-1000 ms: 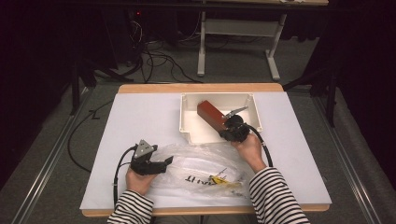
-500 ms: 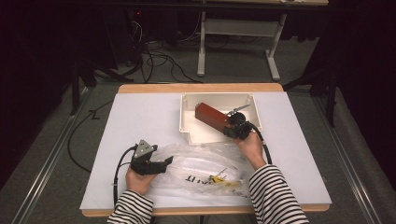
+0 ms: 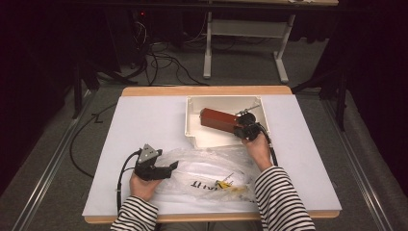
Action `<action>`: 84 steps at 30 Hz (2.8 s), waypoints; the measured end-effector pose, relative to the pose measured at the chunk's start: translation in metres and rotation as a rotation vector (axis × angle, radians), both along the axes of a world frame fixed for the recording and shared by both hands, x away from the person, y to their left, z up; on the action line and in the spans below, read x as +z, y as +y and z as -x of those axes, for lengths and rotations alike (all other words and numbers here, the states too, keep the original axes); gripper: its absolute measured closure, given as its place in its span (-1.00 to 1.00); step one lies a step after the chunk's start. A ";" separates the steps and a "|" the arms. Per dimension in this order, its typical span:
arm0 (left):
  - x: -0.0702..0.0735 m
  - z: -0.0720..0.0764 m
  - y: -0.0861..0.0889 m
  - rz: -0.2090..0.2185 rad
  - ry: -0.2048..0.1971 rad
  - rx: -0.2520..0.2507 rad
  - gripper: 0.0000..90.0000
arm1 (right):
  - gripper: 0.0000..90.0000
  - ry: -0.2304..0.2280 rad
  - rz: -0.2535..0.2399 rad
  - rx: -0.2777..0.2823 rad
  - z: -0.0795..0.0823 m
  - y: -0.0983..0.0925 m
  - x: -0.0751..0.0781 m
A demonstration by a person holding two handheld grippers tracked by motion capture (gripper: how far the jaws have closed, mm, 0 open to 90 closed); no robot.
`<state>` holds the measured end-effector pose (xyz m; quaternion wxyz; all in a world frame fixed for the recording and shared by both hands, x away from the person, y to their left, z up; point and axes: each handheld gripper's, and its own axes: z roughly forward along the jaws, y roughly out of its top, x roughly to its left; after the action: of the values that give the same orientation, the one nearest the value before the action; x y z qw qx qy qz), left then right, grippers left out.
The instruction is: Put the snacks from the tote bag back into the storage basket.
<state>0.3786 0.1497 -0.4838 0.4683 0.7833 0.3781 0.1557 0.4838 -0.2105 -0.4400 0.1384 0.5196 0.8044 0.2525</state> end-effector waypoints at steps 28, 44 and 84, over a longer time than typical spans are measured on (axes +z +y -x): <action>0.000 0.000 -0.001 -0.004 0.003 -0.001 -0.60 | 0.91 -0.067 -0.018 0.018 0.007 -0.005 0.010; 0.000 0.000 -0.001 -0.008 0.002 -0.001 -0.60 | 0.67 -0.108 -0.060 0.052 0.019 -0.013 0.022; 0.000 0.000 0.000 -0.006 0.000 -0.004 -0.59 | 0.52 -0.206 -0.092 0.126 0.063 -0.033 0.046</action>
<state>0.3784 0.1492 -0.4838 0.4663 0.7855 0.3760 0.1558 0.4208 -0.2431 -0.3939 0.1802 0.4453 0.8046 0.3492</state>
